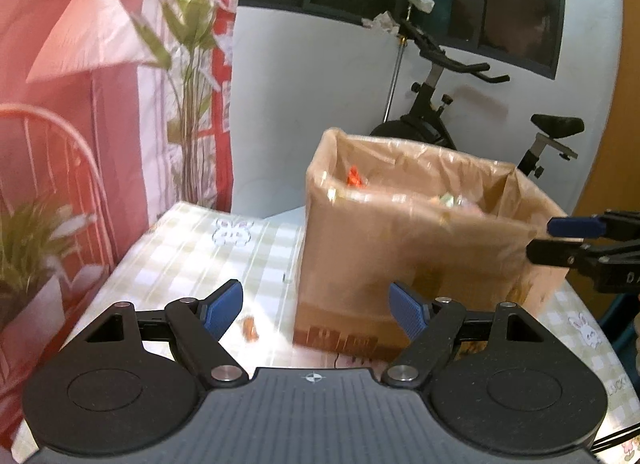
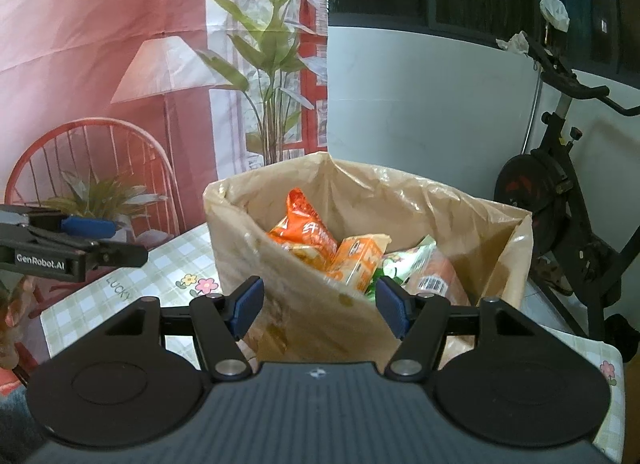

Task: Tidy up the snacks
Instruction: 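Move both tools back down toward the remaining snacks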

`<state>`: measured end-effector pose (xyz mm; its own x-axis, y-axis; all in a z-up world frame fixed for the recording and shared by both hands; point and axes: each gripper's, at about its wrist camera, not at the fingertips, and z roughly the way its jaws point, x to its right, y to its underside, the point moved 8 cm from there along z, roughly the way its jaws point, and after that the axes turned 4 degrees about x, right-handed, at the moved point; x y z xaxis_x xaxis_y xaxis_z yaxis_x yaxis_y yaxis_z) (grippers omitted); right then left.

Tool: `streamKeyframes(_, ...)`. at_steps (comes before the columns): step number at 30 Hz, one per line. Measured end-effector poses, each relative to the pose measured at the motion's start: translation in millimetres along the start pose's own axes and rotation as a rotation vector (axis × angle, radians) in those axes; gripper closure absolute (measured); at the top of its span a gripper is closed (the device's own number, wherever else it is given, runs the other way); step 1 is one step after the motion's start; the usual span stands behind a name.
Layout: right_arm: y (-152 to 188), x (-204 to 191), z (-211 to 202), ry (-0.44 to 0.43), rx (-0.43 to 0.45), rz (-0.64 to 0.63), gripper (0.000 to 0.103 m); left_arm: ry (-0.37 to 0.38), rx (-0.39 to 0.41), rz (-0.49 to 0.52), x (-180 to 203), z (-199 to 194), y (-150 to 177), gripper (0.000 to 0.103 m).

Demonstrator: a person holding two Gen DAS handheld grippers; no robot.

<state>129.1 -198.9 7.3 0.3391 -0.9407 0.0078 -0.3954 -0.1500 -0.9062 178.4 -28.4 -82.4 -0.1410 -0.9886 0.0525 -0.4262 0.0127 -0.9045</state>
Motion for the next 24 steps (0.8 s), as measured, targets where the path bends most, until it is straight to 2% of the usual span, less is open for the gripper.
streamKeyframes(14,51,-15,0,0.015,-0.021,0.036,0.038,-0.059,-0.084,-0.042,-20,0,73,0.021)
streamKeyframes(24,101,-24,12,0.016,-0.099,0.067,0.038,-0.084,-0.148,-0.057,-30,2,113,0.021)
